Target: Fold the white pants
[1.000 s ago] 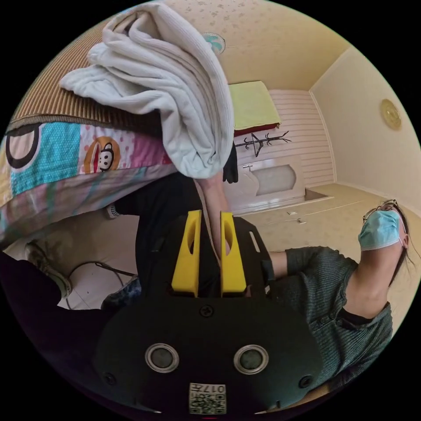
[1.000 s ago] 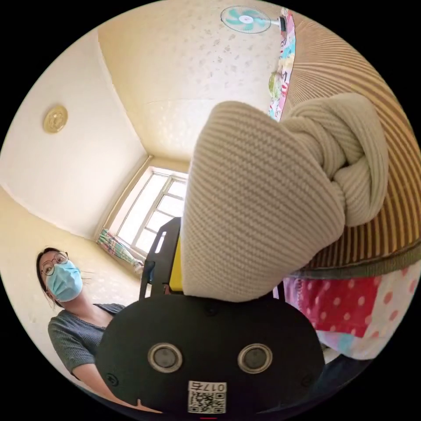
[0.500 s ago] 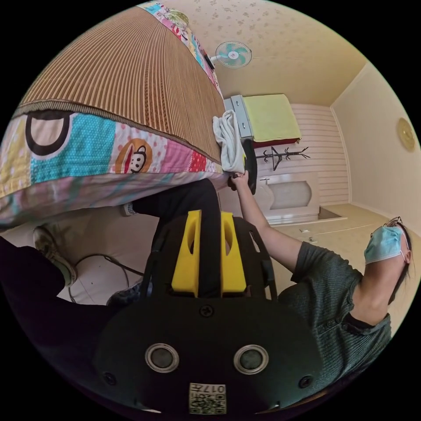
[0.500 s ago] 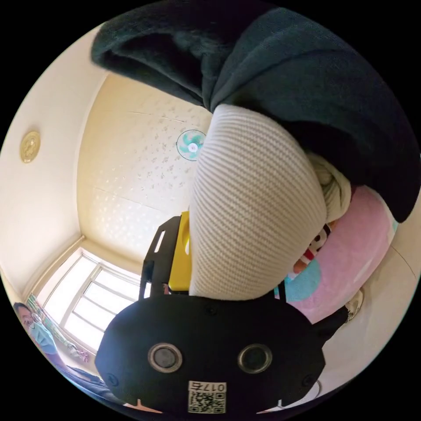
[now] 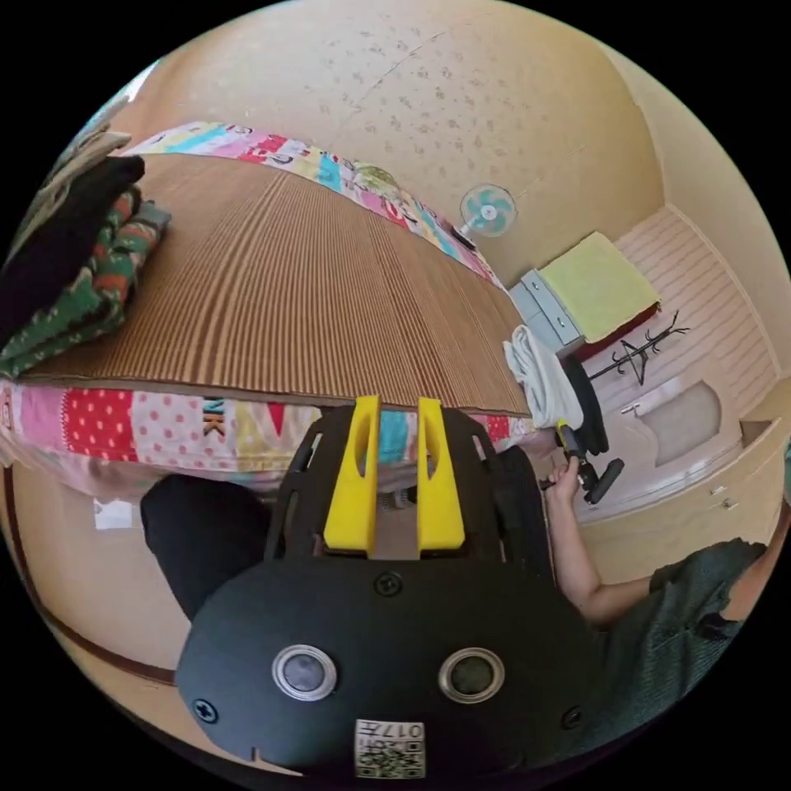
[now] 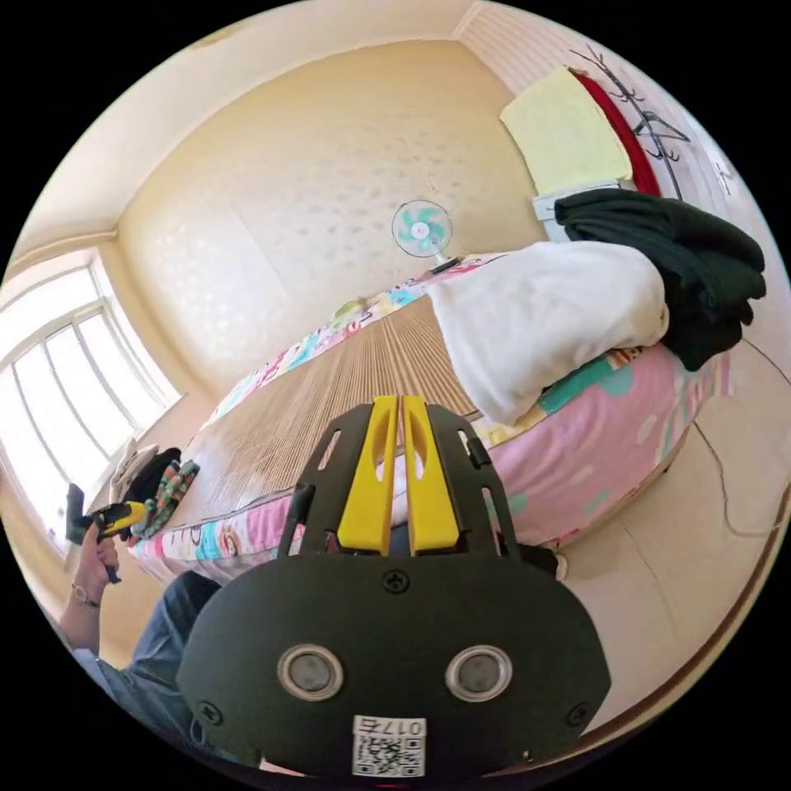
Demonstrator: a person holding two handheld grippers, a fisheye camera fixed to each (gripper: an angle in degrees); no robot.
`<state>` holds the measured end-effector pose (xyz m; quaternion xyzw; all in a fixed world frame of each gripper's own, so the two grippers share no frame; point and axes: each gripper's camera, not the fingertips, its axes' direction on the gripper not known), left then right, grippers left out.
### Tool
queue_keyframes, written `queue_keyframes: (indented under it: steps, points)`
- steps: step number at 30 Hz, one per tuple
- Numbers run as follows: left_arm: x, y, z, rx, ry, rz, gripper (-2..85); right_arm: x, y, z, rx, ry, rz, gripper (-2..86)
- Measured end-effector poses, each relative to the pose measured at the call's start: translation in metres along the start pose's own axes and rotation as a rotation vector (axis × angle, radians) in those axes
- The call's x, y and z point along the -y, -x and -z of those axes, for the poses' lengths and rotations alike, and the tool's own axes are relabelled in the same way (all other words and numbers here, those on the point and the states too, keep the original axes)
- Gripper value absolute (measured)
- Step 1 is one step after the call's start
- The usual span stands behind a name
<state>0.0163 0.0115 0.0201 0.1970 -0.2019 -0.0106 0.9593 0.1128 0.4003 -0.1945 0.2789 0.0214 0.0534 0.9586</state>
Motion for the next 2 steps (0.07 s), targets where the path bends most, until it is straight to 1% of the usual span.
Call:
queue_keyframes:
  steps: [1, 2]
  points:
    - [0.008, 0.011, 0.027, 0.094, -0.087, 0.028, 8.0, 0.002, 0.014, -0.016, 0.011, 0.069, 0.064, 1.7]
    - [0.011, 0.016, 0.041, 0.139, -0.138, 0.038, 8.0, 0.004, 0.025, -0.028, -0.015, 0.107, 0.104, 1.3]
